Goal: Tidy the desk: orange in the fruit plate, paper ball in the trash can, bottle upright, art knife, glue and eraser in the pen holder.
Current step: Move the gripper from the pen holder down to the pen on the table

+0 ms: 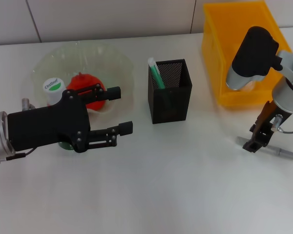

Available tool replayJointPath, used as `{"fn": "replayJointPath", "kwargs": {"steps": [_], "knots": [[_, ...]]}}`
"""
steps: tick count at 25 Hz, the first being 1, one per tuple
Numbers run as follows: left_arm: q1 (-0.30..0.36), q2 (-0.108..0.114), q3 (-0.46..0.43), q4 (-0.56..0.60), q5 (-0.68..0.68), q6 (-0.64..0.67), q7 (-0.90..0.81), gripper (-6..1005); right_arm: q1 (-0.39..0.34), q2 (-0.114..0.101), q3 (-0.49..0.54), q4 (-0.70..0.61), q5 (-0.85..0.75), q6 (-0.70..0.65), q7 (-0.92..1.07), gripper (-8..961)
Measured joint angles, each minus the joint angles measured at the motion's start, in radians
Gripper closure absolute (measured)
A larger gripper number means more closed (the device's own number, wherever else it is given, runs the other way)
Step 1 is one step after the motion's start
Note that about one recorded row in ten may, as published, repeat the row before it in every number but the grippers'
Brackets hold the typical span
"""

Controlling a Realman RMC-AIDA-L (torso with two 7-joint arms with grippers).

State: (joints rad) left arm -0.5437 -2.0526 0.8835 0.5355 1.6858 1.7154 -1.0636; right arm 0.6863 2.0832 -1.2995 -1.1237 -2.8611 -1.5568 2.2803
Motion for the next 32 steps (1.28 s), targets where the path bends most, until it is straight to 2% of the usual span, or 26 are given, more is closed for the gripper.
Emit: {"fn": "replayJointPath", "kwargs": {"steps": [25,32], "knots": [[0.004,0.000,0.000,0.000,0.000,0.001,0.001,208,-0.012,0.002,0.011,0.015,0.031,0.012,0.012,460],[0.005,0.000,0.000,0.001,0.000,0.003,0.001,208,-0.011,0.002,0.011,0.030,0.031,0.019,0.012,517]]}}
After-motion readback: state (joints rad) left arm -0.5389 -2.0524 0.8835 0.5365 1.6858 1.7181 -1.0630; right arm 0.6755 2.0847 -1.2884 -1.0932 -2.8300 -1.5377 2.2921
